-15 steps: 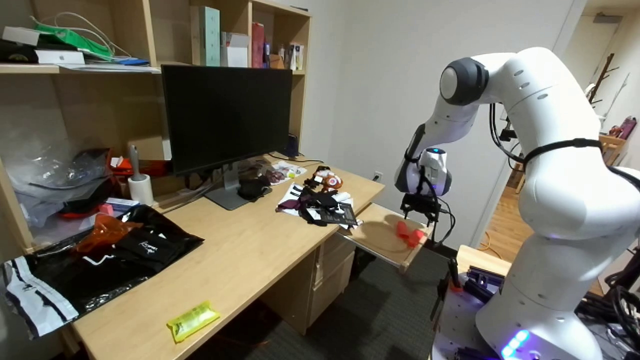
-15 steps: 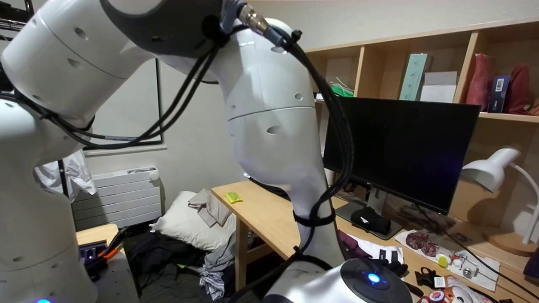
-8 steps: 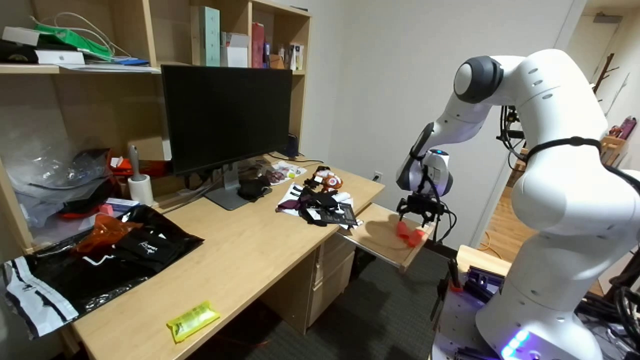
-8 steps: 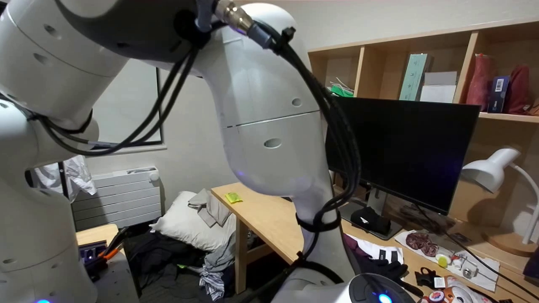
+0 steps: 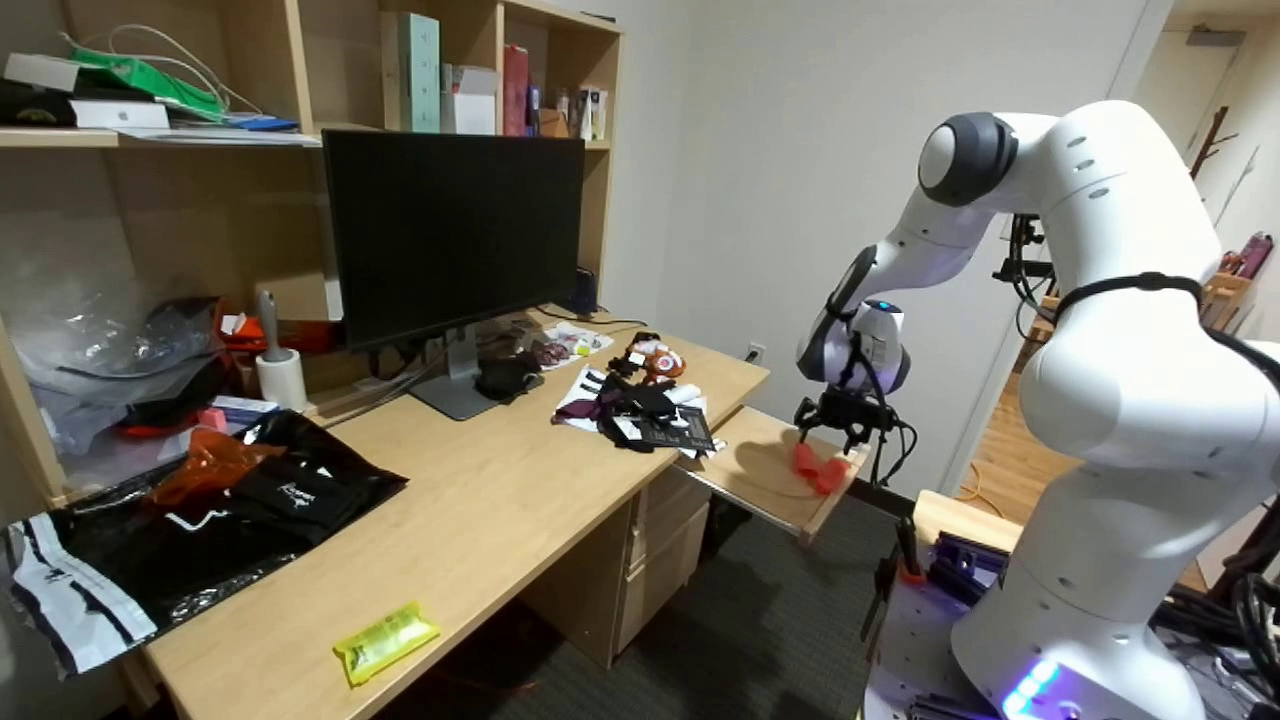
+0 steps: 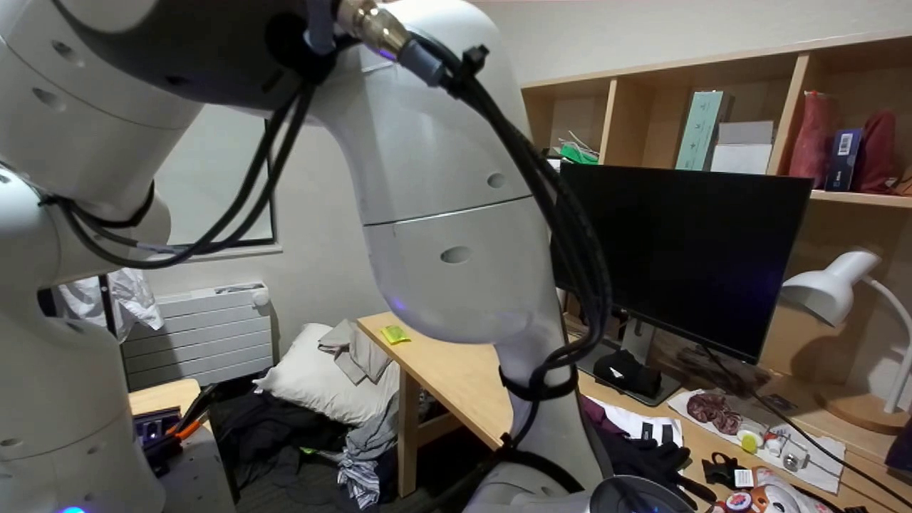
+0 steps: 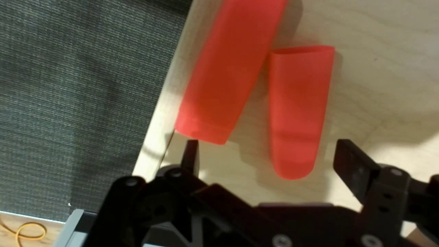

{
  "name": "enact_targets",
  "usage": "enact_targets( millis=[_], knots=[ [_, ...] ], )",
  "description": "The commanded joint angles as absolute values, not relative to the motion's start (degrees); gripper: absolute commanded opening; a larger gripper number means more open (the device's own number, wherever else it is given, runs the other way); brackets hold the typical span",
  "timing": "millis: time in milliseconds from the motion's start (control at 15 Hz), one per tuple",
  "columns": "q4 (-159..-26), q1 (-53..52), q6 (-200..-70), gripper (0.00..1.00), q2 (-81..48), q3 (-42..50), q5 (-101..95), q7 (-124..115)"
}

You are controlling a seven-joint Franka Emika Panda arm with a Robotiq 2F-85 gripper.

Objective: Move the orange objects from the pullout table to the desk

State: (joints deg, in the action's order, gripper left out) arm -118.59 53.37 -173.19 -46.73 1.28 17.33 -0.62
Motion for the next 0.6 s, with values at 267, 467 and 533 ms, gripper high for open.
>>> enact_targets(
  millis=[267,467,533],
  knots=[
    [-118.22,54.16,-172.83,1.00,-47.72,0.33,16.94,-1.01],
    [-118.24,54.79,-172.63,1.00,-47.54,-0.09,17.01,-0.96],
    [-117.79,53.69,-173.50,1.00,-48.36,0.50,17.01,-1.61]
  ],
)
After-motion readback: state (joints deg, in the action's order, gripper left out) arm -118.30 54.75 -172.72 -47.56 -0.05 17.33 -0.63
